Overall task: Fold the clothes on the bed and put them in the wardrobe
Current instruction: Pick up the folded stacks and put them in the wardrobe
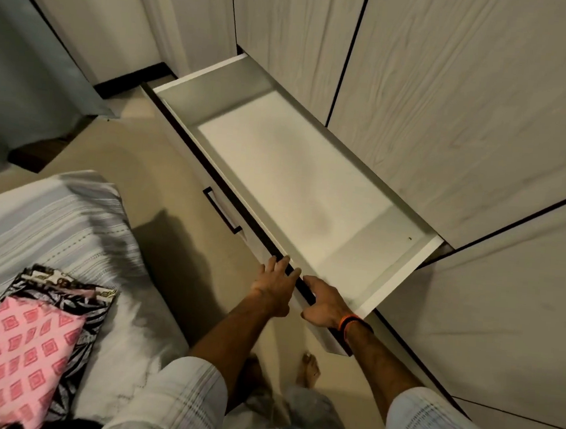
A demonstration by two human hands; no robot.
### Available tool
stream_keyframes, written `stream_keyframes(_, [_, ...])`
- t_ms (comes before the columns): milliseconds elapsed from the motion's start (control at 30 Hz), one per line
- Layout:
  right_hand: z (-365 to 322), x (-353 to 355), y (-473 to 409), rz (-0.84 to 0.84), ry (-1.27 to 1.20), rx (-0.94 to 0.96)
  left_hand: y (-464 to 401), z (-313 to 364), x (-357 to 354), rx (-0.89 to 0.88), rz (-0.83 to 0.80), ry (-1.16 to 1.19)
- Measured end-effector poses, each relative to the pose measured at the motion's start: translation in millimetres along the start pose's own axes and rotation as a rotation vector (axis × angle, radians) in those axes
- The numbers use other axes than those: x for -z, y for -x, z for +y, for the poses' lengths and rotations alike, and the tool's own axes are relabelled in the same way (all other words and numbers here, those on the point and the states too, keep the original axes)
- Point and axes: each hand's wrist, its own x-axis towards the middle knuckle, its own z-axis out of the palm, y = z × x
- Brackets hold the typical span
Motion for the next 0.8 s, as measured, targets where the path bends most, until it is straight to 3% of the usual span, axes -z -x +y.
stream_keyframes(600, [9,-62,39,-0.362,0.034,0.22,84,4,-70,0.299,0.036,0.222])
stream_keyframes(800, [8,-66,42,-0.362,0.048,0.265,100,10,-84,0.318,0.098,0.252])
